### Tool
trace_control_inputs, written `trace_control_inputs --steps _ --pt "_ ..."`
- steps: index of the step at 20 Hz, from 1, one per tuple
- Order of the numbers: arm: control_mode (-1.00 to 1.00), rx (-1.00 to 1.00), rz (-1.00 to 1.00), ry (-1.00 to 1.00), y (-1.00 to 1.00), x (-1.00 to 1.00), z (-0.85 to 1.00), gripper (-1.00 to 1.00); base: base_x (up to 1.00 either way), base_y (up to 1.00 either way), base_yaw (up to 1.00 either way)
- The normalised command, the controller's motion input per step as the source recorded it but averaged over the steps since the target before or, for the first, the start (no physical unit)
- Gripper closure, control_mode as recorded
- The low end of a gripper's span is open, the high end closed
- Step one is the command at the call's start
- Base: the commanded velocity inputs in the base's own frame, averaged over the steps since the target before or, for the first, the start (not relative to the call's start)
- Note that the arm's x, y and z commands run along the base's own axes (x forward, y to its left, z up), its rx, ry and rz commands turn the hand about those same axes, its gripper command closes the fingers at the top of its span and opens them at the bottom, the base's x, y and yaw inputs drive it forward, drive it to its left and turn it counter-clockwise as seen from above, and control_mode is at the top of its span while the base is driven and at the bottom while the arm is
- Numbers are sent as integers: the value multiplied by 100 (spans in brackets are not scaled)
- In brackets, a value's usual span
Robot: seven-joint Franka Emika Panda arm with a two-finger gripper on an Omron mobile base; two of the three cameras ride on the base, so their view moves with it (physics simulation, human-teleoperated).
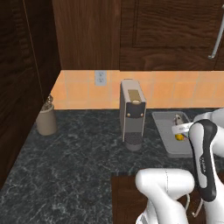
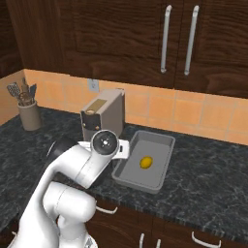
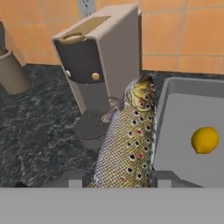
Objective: Place one lemon and one fish in each tupperware on the nearby counter, to pack two identical lunches.
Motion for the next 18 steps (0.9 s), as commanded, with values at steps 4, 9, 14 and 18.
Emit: trace_control_inputs --steps 4,9,14,18 --pt "-100 0 -4 15 -81 46 -49 100 0 0 0" --pt "-100 0 0 23 -48 47 -50 100 0 0 0" --pt "-100 0 1 11 -19 34 -28 100 0 0 0" --pt "-100 0 6 0 -1 54 -49 100 0 0 0"
